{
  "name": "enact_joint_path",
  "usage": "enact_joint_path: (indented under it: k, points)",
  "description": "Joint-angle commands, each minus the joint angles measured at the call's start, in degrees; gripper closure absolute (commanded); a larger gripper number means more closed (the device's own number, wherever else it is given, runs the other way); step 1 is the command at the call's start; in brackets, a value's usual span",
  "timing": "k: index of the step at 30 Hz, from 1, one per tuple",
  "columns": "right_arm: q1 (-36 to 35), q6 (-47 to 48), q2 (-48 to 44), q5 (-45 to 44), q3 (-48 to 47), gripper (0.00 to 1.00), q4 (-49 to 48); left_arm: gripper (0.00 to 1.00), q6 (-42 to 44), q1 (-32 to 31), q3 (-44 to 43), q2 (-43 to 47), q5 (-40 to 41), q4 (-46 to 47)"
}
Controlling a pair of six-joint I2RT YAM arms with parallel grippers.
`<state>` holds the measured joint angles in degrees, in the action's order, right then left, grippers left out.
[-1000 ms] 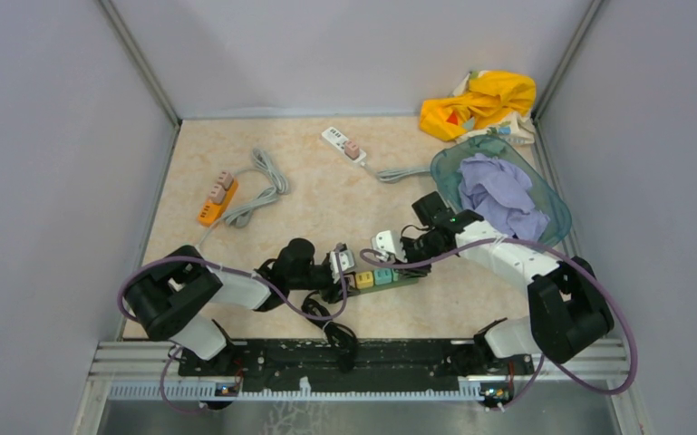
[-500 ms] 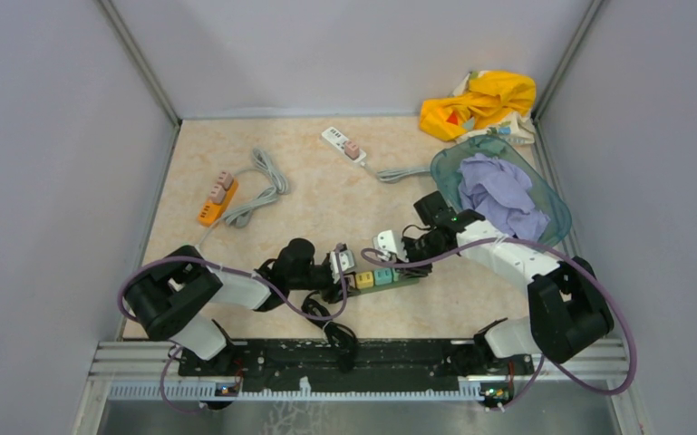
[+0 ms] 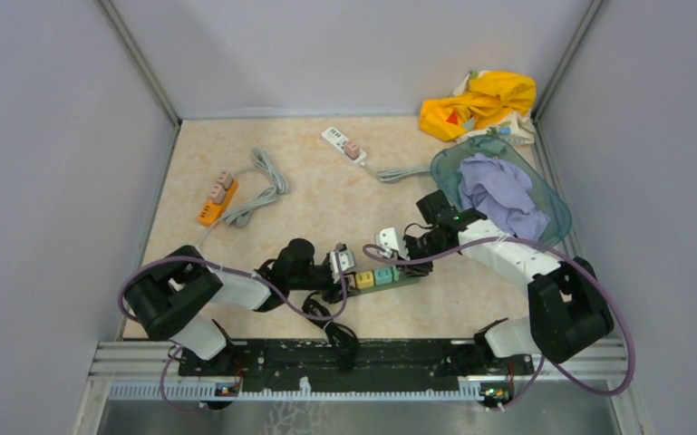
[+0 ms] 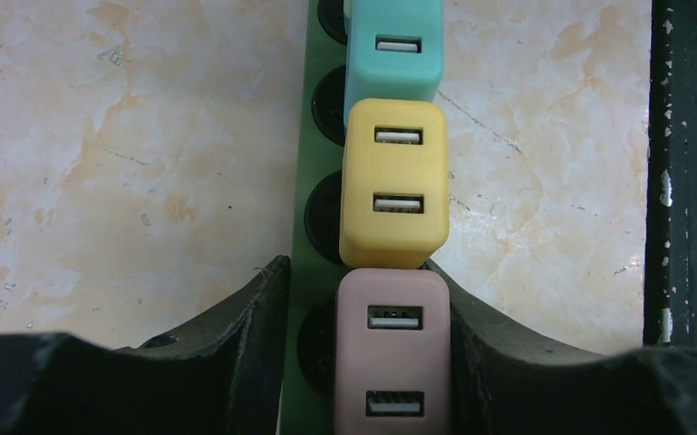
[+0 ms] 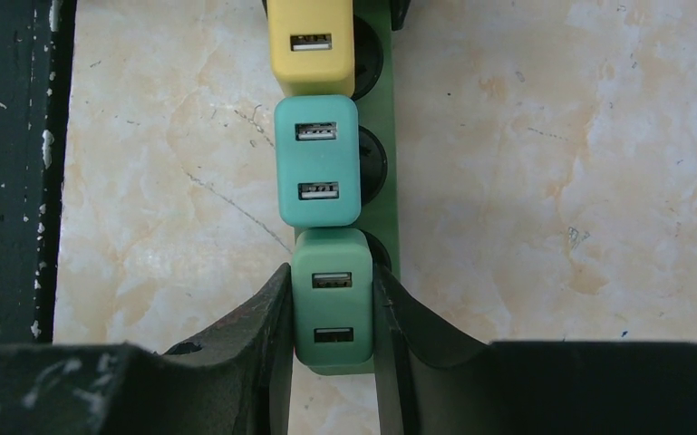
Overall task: Pull the plug off the socket
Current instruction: Remove the plug from the socket.
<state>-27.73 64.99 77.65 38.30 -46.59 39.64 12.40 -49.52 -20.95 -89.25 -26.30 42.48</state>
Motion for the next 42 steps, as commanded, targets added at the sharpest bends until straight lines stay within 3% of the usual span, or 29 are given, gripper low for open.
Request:
enact_joint_path:
  k: [1, 10, 16, 21, 26, 30, 36, 42]
  points:
    - [1.97, 3.91, -3.71, 4.85, -0.59, 1.0, 1.82, 1.0, -1.7, -0.63, 1.46, -0.81, 0.06, -1.63]
    - [-1.93, 2.34, -1.35, 13.59, -3.04, 1.0, 3.79, 1.0, -1.91, -0.59, 0.91, -0.75, 0.27, -1.96]
    - [0.31, -2.16, -2.79, 8.67, -1.94, 1.0, -1.33, 1.0, -2.14, -0.59, 0.92, -0.96, 0.2, -2.28]
    - [2.58, 4.44, -4.58, 6.4, -0.42, 1.0, 2.18, 1.0, -1.62, -0.57, 0.95, -0.51, 0.42, -2.86]
    - [0.99, 9.81, -3.35, 12.49, -0.43, 1.0, 6.57, 1.0, -1.67, -0.52, 0.65, -0.82, 0.07, -2.84]
    - [-3.61, 2.82, -3.0, 11.61, -0.06, 1.0, 1.1, 1.0, -1.97, -0.52, 0.65, -0.92, 0.12, -2.53]
    - [-2.12, -6.3, -4.53, 6.91, -0.12, 1.0, -7.33, 1.0, -2.41, -0.56, 0.82, -0.97, 0.2, -2.21]
    - [1.61, 2.41, -5.93, 7.28, -0.22, 1.0, 0.07, 1.0, -2.3, -0.52, 0.56, -1.41, -0.11, -2.3]
